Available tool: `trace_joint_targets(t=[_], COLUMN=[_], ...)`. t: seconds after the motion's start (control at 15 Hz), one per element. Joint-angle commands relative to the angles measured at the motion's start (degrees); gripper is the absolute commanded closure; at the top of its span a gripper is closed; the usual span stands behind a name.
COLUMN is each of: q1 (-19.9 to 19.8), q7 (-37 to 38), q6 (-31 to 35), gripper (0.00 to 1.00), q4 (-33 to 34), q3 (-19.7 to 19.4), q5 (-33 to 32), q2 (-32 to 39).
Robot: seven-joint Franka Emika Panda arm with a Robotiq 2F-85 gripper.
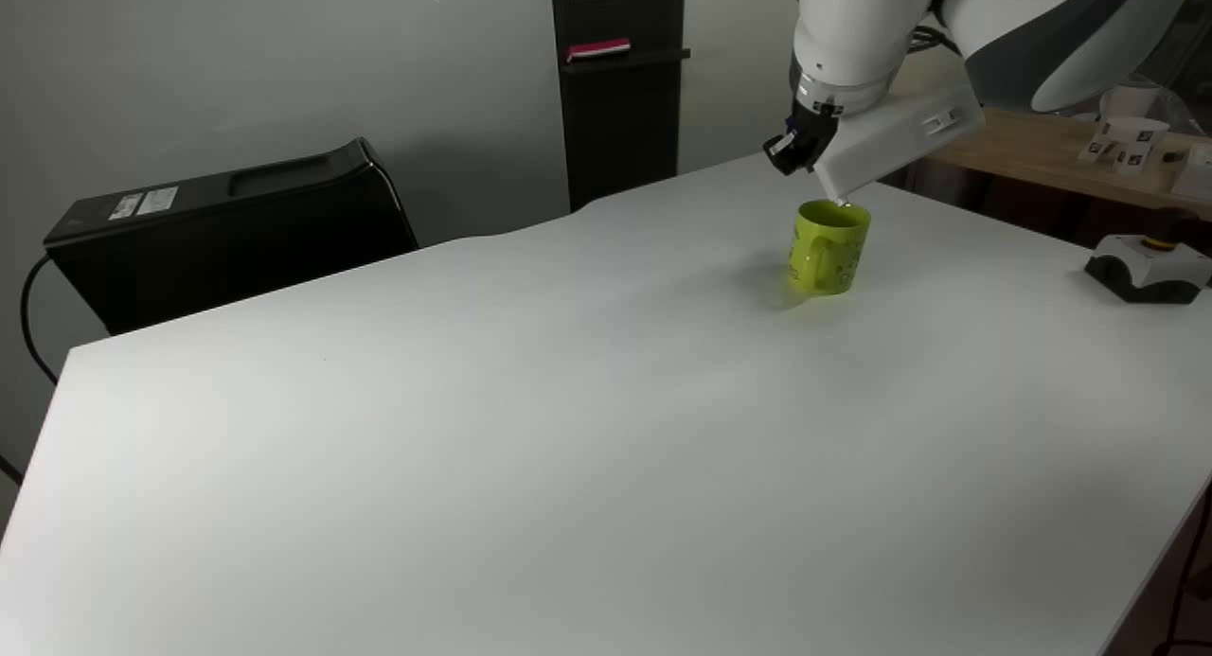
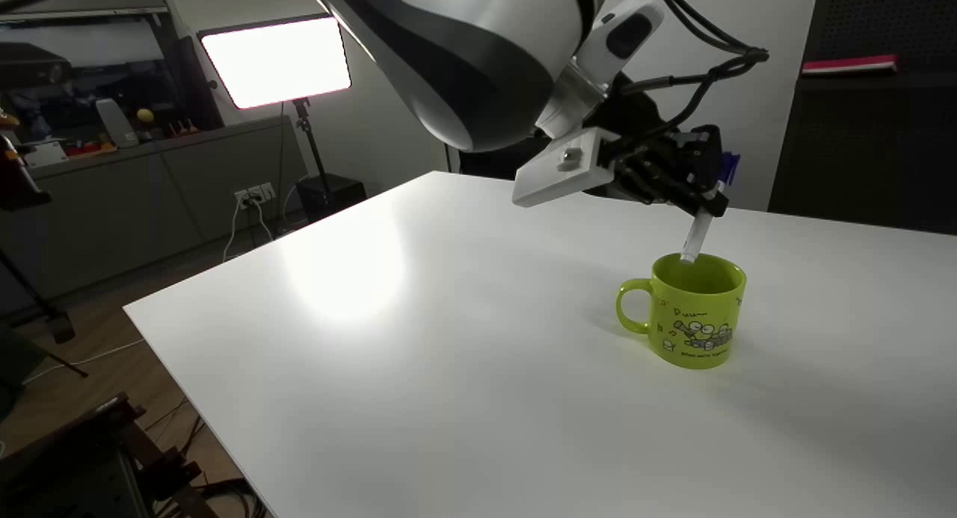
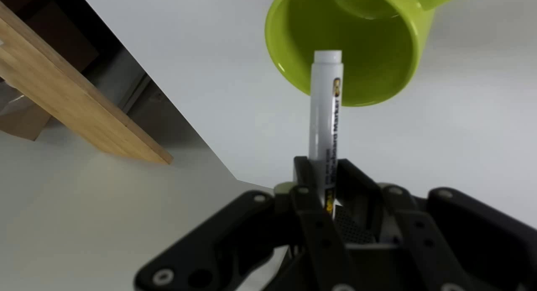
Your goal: Pick the marker and put it in the cup
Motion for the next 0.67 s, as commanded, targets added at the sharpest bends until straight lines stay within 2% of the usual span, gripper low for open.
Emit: trace_joint_targets(t=[0.0, 0.6], q1=[3.9, 7.6], q7=[8.3, 12.4], q6=[4.6, 11.0], gripper=[0.95, 0.95], q4=[0.5, 0.5], q3=[-5.1, -10.3], q5=[-3.1, -1.1], q2=[4.4, 12.3])
